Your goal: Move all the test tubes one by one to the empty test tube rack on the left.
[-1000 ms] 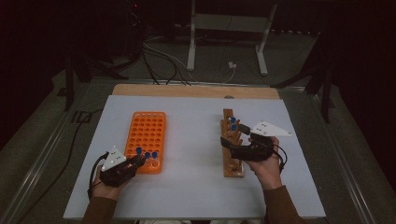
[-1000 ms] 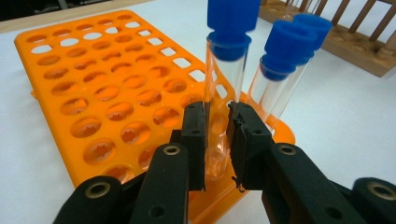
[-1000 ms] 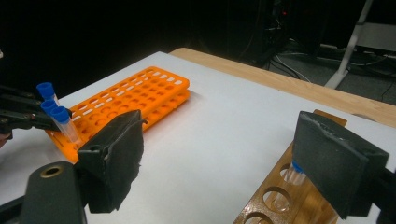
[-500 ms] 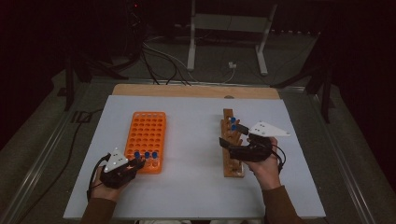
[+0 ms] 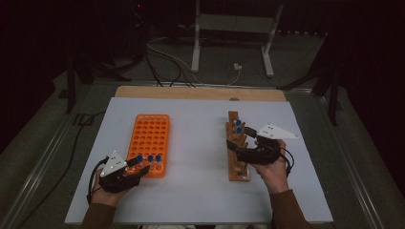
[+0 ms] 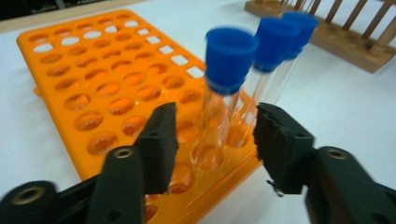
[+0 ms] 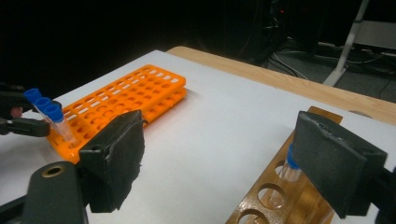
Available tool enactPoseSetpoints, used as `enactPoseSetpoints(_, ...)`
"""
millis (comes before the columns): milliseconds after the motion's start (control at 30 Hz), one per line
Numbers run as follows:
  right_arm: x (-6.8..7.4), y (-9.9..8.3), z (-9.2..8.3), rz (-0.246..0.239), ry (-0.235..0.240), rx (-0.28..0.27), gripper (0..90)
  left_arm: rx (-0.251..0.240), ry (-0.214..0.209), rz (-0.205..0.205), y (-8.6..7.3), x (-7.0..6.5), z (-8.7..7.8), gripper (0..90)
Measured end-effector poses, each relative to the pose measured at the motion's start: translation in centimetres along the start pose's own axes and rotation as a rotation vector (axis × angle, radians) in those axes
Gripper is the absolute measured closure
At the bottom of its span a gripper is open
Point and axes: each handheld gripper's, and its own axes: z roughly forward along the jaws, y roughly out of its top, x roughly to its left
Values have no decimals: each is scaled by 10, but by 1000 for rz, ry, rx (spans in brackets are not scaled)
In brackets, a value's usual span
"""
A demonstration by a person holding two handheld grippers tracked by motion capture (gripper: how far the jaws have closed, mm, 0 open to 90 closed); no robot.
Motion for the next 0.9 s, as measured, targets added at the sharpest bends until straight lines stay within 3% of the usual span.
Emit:
enactPoseSetpoints(200,-5,-1,2,3,-22,6,176,-56,-2,-7,7,-2,-5,267)
enactPoseSetpoints(333,-10,-3,5,-1,-42,18,176,-81,1,-21,12,-3,-5,186)
enactPoseSetpoints(500,-16,-6,12,2,-66,37,177,-111,6,-44,19,-4,-4,146)
enactPoseSetpoints(667,-22,-11,21,20,-70,62,177,-113,-6,-60,23,-4,-1,30)
enactPoseSetpoints(900,-29,-17,33,26,-96,90,192,-129,0,-59,25,-3,-4,13)
